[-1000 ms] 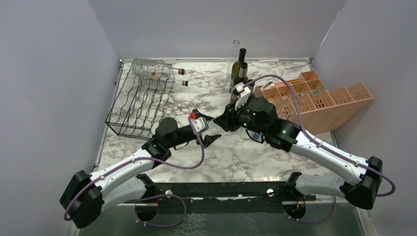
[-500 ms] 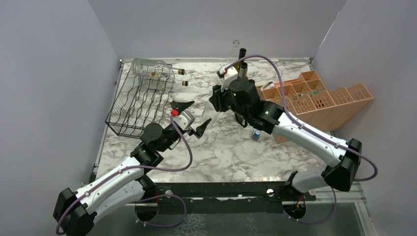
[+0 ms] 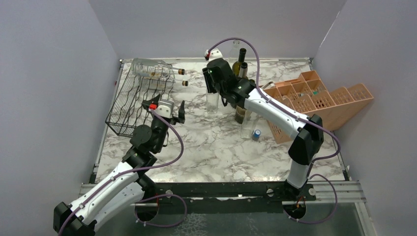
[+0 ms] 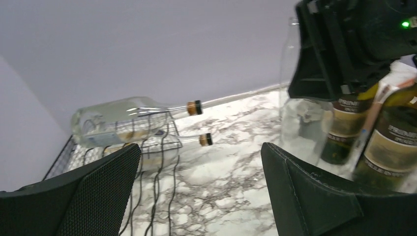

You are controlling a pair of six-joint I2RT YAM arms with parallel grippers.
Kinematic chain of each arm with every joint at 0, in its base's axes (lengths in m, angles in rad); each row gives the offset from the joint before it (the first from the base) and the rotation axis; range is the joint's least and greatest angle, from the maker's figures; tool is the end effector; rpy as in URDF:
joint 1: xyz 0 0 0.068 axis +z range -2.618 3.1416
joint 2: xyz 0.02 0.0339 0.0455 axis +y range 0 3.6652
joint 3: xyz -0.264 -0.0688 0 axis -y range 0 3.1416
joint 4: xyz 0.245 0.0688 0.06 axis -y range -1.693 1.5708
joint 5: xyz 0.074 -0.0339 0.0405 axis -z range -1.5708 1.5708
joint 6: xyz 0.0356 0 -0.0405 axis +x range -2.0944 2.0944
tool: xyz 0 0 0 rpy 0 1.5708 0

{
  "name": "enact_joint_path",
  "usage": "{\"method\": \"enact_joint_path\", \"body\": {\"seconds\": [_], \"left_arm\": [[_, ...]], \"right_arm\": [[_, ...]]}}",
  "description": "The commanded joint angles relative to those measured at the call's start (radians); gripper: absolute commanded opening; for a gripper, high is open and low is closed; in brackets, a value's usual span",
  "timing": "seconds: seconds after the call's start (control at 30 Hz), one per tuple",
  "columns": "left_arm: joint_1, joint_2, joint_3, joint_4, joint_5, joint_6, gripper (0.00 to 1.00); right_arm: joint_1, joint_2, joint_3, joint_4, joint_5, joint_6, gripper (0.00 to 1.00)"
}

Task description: Take the wine bottle off the wine rack

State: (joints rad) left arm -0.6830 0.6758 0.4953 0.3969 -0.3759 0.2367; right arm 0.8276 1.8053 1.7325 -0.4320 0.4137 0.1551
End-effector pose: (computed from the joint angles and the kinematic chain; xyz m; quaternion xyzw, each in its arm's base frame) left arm 0.1404 -0.0974 0.3167 0.1427 0.6163 -0.0553 0.7725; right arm 0.2970 0.3020 0.3607 -0.1796 0.8302 0.0787 0.5219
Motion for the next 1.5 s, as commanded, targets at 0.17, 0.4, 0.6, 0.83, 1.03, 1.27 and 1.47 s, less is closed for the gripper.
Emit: {"method": "enact_joint_path", "body": {"seconds": [0.17, 0.4, 0.6, 0.83, 1.03, 1.27, 1.47], "left_arm": [[0.070, -0.057, 0.028, -0.006, -0.118, -0.037, 0.99], [0.078, -0.053, 0.027, -0.009, -0.110, -0.052, 0.98], [0.080, -0.050, 0.027, -0.010, -0.113, -0.051, 0.98], [0.082, -0.044, 0.028, -0.012, -0.111, -0.054, 0.98], [0.082, -0.040, 0.028, -0.013, -0.109, -0.054, 0.98], [0.083, -0.033, 0.028, -0.015, -0.104, -0.059, 0.98], [0.083, -0.028, 0.027, -0.016, -0.101, -0.063, 0.98]], "right_arm": [[-0.073, 0.061, 0.094, 0.007, 0.026, 0.001, 0.18], [-0.092, 0.089, 0.096, 0.017, 0.018, 0.011, 0.19], [-0.102, 0.092, 0.082, 0.037, 0.016, 0.014, 0.19], [-0.126, 0.067, 0.026, 0.082, 0.010, 0.006, 0.20], [-0.134, 0.066, 0.018, 0.083, -0.003, 0.001, 0.26], [-0.134, 0.038, -0.014, 0.096, -0.048, -0.016, 0.44], [-0.134, 0.002, -0.014, 0.076, -0.078, -0.033, 0.63]]}}
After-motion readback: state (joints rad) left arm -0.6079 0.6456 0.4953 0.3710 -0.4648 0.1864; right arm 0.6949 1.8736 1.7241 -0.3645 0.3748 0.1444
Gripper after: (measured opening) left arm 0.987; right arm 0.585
